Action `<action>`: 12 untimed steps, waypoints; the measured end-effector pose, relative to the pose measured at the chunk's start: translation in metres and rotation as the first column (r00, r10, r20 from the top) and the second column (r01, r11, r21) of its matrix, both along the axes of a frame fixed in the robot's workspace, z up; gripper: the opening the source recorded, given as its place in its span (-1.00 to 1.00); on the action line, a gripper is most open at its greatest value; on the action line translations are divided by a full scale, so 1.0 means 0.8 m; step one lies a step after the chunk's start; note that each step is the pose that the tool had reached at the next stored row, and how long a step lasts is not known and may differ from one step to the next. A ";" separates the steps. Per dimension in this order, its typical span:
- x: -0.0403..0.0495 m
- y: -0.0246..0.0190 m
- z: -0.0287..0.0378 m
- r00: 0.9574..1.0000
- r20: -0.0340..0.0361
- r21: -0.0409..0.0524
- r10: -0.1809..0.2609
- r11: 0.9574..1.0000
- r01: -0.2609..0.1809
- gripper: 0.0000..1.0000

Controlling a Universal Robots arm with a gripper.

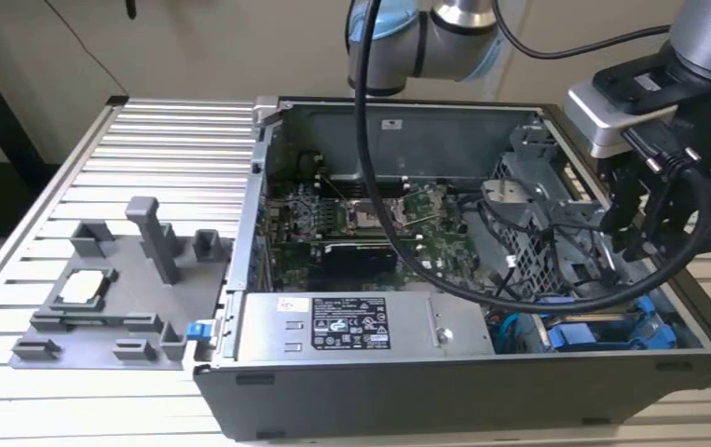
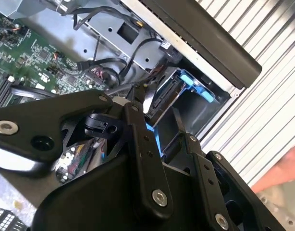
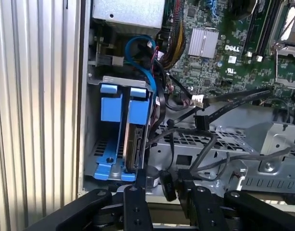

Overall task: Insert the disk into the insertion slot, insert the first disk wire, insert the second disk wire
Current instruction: 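Insert the first disk wire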

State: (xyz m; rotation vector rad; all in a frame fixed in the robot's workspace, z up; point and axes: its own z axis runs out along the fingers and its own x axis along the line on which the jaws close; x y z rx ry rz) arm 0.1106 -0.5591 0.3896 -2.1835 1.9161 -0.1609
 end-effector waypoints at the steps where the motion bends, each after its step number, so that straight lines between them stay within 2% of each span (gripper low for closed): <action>1: -0.001 0.0001 -0.0002 1.000 0.007 -0.001 0.000 1.000 0.000 -0.20; 3: -0.004 0.0004 -0.0015 1.000 0.027 -0.001 0.002 1.000 -0.002 -0.20; 4: -0.005 0.0004 -0.0021 0.999 0.035 -0.002 0.002 1.000 -0.002 -0.20; 5: -0.006 0.0005 -0.0026 0.999 0.039 -0.007 0.003 1.000 -0.003 -0.20; 7: -0.008 0.0007 -0.0041 0.999 0.050 -0.010 0.003 1.000 -0.003 -0.20; 9: -0.009 0.0009 -0.0045 0.999 0.052 -0.015 0.004 1.000 -0.003 -0.20; 12: -0.010 0.0013 -0.0045 0.999 0.053 -0.034 0.005 0.999 -0.003 -0.20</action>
